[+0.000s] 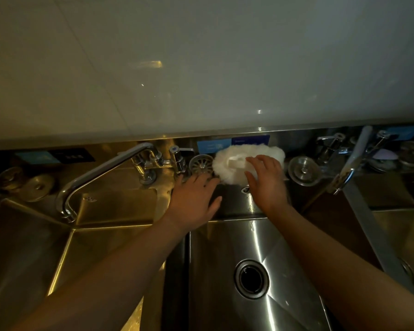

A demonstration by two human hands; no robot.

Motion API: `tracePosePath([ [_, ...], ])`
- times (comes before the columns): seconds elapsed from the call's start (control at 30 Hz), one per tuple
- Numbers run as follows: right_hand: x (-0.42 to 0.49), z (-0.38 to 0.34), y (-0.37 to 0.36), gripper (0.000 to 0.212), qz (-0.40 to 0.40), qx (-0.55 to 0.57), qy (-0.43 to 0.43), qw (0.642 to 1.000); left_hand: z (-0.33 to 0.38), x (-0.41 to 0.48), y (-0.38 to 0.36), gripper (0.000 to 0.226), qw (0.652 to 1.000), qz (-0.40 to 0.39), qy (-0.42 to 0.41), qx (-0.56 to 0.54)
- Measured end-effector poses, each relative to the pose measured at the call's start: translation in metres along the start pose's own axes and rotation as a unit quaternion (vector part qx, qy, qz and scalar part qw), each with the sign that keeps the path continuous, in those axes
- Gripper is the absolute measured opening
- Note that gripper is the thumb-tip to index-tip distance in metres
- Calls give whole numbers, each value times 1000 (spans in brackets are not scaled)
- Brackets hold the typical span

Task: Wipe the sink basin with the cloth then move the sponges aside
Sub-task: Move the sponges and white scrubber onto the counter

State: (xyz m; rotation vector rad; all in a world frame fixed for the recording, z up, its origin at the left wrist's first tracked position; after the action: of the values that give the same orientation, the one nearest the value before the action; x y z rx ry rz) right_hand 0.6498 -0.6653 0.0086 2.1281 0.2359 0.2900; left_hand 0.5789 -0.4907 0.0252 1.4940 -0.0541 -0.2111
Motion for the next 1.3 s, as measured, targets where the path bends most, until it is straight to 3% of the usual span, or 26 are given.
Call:
tracePosePath([
  [0.3,-23,-18,11,26,38,70,13,997,-8,-51,-12,51,999,-12,24,18],
  [0.7,-95,-107,-17,18,-16,92,114,989,-42,-174,-8,43,995,-5,103,-9],
  [0.97,-130,-205,-51,23,-67,122,132,982,-114,-254,10,48,987,23,159,-14],
  [1.3,-173,-322,-126,25,-73,70,97,990,-225,-334,24,47,989,19,148,-5],
])
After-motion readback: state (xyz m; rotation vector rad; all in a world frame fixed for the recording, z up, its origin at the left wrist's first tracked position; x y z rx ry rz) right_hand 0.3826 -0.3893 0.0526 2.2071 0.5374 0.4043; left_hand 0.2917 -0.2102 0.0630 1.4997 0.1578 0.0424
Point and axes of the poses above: each hand's wrist, its own x-axis towards the middle knuckle, its own y-axis out of the back of the hand, z = x × y, the point moved 3 cm from there along x, towards the middle knuckle, and after that the axes turned 6 degrees about -z, right-handed, at the moved point
